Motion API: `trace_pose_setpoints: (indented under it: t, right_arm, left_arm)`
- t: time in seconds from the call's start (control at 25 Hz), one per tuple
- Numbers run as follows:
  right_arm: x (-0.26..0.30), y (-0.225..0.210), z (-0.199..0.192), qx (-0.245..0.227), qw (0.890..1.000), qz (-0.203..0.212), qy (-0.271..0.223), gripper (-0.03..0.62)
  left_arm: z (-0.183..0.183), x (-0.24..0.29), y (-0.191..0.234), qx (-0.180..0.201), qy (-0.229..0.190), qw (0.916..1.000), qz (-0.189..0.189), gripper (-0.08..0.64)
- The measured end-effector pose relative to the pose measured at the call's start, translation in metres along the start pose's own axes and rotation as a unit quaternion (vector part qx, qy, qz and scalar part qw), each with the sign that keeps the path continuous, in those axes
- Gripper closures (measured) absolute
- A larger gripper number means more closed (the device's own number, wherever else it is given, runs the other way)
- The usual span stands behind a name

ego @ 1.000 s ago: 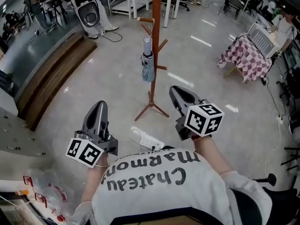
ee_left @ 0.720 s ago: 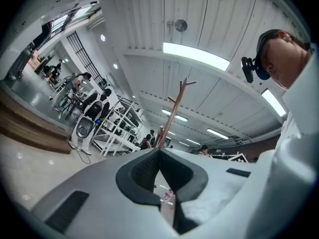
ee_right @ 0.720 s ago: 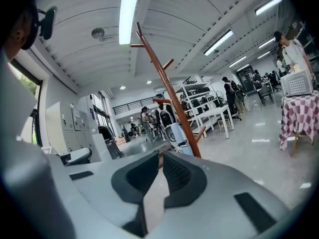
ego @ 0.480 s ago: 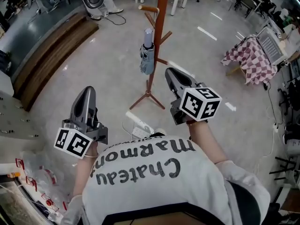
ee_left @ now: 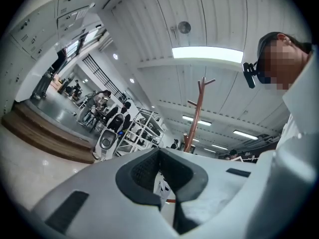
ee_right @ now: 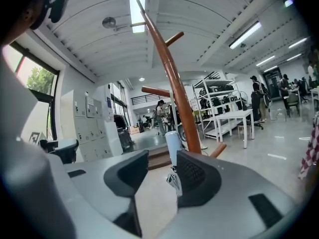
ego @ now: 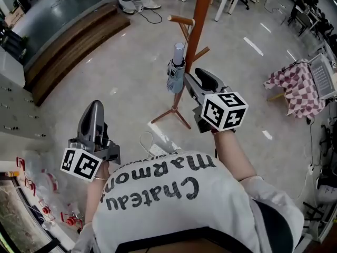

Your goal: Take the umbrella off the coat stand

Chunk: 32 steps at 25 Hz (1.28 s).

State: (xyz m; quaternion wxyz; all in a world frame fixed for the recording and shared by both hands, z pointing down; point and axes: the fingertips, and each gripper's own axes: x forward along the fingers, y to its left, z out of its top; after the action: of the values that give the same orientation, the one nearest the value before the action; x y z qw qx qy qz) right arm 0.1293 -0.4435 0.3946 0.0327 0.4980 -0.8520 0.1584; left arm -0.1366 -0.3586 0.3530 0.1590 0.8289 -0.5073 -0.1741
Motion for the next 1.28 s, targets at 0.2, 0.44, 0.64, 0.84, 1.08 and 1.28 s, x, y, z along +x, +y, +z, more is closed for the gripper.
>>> trace_pose_setpoints:
  t: [0.2,0.44,0.64,0.84,1.08,1.28]
  right_arm:
    - [0.031,-0.012,0.004,0.010,1.000,0.022,0.005,0.424]
    - [0.061,-0.019,0.014,0.007,0.999,0.037,0.007,0.423]
    - [0.079,-0.025,0.022,-0.004,1.000,0.028,0.000,0.403]
    - [0.094,-0.018,0.022,-0.015,0.999,0.035,0.003,0.391]
    - [0.101,-0.018,0.024,-0.040,0.999,0.004,0.004,0.391]
    - [0.106,-0.021,0.026,-0.006,0.998,-0.057,-0.020,0.391]
  left_arm:
    - [0.004,-0.007,0.011,0.007,-0.016,0.9987,0.047,0.538]
    - [0.010,-0.023,0.021,0.012,-0.036,0.9946,0.097,0.538]
    - [0.014,-0.033,0.025,0.016,-0.050,0.9904,0.128,0.538]
    - [0.015,-0.035,0.029,0.017,-0.055,0.9879,0.144,0.538]
    - [0.018,-0.038,0.030,0.018,-0.062,0.9856,0.156,0.538]
    - [0.017,-0.040,0.030,0.018,-0.064,0.9852,0.158,0.538]
